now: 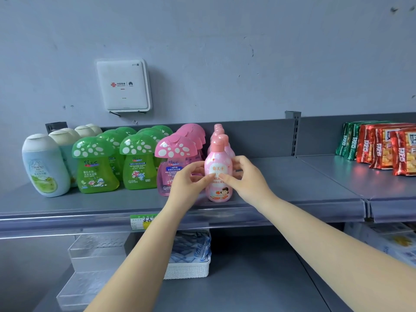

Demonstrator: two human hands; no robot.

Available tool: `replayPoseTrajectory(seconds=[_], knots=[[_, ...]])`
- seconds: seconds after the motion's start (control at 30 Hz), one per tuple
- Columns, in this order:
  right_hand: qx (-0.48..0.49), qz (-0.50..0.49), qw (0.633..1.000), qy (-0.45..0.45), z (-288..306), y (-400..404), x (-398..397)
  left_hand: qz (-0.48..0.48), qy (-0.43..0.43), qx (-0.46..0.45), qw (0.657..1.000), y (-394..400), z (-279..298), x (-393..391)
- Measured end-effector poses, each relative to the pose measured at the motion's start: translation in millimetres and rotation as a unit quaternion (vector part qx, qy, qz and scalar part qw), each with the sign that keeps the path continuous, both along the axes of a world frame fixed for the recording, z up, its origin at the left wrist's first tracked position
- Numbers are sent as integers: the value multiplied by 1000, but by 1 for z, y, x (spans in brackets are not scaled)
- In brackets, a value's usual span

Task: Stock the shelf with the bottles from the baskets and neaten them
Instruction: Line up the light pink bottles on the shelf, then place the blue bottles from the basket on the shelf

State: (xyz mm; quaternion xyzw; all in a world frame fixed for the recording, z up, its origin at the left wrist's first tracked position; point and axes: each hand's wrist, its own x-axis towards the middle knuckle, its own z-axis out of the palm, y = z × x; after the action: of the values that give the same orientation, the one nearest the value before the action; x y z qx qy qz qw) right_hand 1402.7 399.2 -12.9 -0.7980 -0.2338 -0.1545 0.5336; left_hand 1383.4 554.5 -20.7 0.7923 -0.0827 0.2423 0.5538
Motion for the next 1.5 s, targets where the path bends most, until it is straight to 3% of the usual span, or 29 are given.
replayPoseTrajectory(seconds=[0.3, 0.4, 0.5, 0.67, 0.83, 0.9, 1.1, 1.23, 1.5], knots=[[-46, -11, 999, -3, 3, -1, 0, 22, 0, 42, 999, 1, 2, -3], [-55, -19, 998, -7, 8, -7, -2, 91, -55, 64, 992, -3, 3, -9], [-73, -76, 992, -74, 14, -21, -10, 123, -139, 88, 979, -12, 8, -19], [-162, -177, 947, -214, 19, -67, -34, 101, -229, 197, 948, -50, 14, -29], [-297, -271, 878, -258, 0, -144, -72, 1, -300, 332, 894, -125, -4, -28], [-344, -301, 860, -227, -19, -179, -90, -44, -303, 364, 880, -162, -21, -28], [-425, -370, 826, -2, -91, -285, -161, -235, -212, 421, 850, -280, -89, -53], [-428, -417, 798, 87, -137, -341, -212, -331, -139, 438, 824, -348, -136, -75], [-343, -499, 756, 250, -214, -414, -269, -472, -61, 459, 750, -455, -208, -91]])
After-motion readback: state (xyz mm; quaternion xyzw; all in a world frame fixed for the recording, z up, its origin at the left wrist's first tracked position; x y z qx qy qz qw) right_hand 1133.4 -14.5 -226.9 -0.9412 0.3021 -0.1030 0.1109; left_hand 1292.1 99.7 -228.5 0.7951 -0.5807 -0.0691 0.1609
